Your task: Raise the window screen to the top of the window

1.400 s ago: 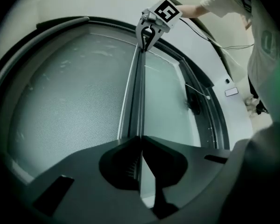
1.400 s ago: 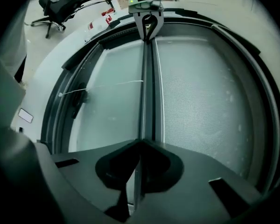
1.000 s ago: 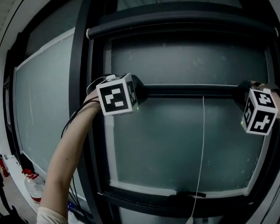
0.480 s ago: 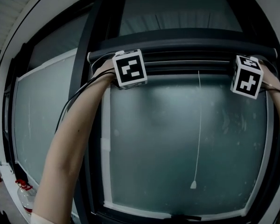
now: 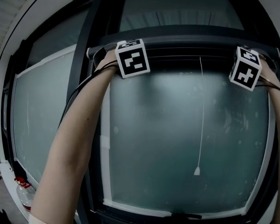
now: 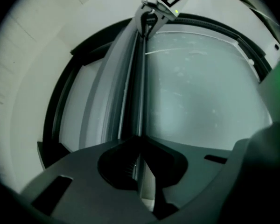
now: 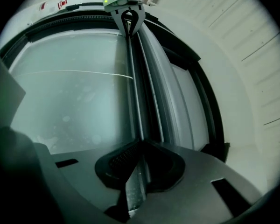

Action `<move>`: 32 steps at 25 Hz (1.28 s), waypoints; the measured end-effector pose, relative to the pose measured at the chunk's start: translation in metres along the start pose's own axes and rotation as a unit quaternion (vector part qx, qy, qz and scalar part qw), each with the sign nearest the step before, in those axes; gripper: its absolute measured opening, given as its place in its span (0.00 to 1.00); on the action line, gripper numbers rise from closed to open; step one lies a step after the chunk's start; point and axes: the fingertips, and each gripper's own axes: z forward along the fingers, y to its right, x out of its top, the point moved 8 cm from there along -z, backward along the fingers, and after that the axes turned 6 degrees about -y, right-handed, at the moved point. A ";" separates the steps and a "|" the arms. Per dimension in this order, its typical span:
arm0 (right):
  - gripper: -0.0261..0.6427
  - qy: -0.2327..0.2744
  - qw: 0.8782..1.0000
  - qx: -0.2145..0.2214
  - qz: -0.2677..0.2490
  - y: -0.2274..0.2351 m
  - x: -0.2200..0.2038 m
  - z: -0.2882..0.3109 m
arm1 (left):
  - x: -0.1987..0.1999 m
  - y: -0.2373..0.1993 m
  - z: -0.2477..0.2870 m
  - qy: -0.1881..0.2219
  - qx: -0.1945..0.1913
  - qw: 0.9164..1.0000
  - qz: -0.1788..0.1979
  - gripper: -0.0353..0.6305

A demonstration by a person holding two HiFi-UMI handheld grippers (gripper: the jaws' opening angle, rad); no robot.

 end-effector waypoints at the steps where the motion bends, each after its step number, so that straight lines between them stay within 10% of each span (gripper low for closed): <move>1: 0.08 0.003 1.000 -0.024 0.008 -0.003 -0.001 -0.001 | -0.005 0.000 -0.001 0.027 0.012 0.999 -0.038 0.08; 3: 0.08 0.017 0.996 -0.073 0.056 -0.008 -0.005 -0.006 | -0.016 0.000 -0.007 0.093 0.045 0.984 -0.145 0.11; 5: 0.09 0.049 0.981 -0.111 0.150 -0.015 -0.010 -0.015 | -0.023 0.009 -0.011 0.155 0.084 0.952 -0.249 0.14; 9: 0.09 0.120 0.934 -0.094 0.323 -0.062 -0.028 -0.040 | -0.029 0.069 -0.010 0.278 0.055 0.843 -0.458 0.13; 12: 0.09 0.137 0.868 -0.046 0.475 -0.128 -0.057 -0.076 | -0.025 0.160 -0.033 0.339 0.025 0.764 -0.548 0.13; 14: 0.09 0.149 0.803 -0.009 0.577 -0.187 -0.081 -0.114 | -0.022 0.239 -0.065 0.359 0.001 0.738 -0.572 0.13; 18: 0.09 0.145 0.708 0.112 0.682 -0.338 -0.114 -0.205 | -0.013 0.411 -0.140 0.300 -0.058 0.743 -0.595 0.12; 22: 0.06 0.060 0.604 0.173 0.776 -0.474 -0.141 -0.323 | -0.029 0.558 -0.197 0.198 -0.122 0.705 -0.670 0.09; 28: 0.05 -0.068 0.618 0.246 0.744 -0.568 -0.142 -0.435 | -0.043 0.676 -0.290 0.064 -0.157 0.670 -0.723 0.08; 32: 0.05 -0.067 0.629 0.297 0.716 -0.583 -0.128 -0.445 | -0.022 0.698 -0.310 0.031 -0.185 0.677 -0.712 0.08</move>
